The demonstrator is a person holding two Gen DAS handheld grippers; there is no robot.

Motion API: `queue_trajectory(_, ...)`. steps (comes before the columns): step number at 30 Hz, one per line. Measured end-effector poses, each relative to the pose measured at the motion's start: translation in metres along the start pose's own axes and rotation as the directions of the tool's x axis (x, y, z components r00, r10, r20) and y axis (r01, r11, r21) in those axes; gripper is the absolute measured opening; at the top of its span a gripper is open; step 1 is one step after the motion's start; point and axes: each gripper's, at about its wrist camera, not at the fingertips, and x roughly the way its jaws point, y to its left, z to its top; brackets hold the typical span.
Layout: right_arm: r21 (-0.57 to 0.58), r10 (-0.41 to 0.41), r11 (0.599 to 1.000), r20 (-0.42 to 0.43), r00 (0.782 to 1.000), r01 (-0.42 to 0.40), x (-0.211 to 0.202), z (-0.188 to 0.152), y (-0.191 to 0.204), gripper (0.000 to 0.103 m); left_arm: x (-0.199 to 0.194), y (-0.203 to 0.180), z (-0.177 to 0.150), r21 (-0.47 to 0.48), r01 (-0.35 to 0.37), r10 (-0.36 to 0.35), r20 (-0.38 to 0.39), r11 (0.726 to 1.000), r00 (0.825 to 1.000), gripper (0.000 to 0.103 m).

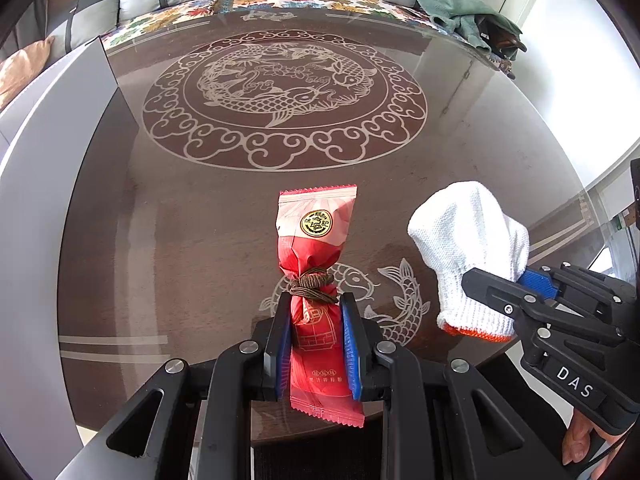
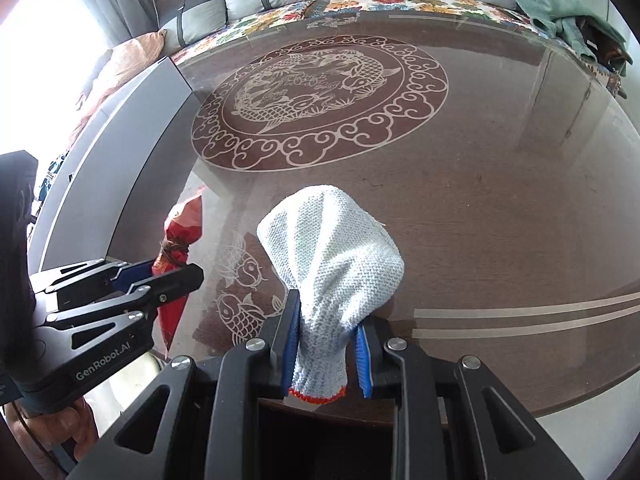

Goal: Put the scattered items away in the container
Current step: 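Carry the red packet with the left tool to the box while the right tool carries the glove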

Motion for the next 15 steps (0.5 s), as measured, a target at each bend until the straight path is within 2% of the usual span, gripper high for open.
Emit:
queue_trajectory(5,0.005,-0.001,1.0,-0.014,1.0,0.001,0.004,-0.001,-0.001,0.024,0.011,0.002,0.009,0.0,0.002,-0.002,-0.005,1.0,1.0,0.022)
queue_trajectory(10,0.006,-0.001,1.0,-0.039,0.999,0.001,0.01,-0.002,-0.002,0.024,0.023,0.009,0.013,-0.026,0.031,-0.032,-0.027,0.999,0.999,0.022)
queue_trajectory(13,0.011,0.008,1.0,-0.051,0.999,-0.008,0.011,0.0,-0.001,0.024,0.014,0.017,0.016,-0.057,0.062,-0.063,-0.014,0.996,0.998,0.022)
queue_trajectory(15,0.004,0.022,1.0,-0.046,0.999,-0.022,0.007,0.008,0.006,0.024,-0.007,0.028,0.021,-0.081,0.076,-0.074,0.026,0.994,0.997,0.022)
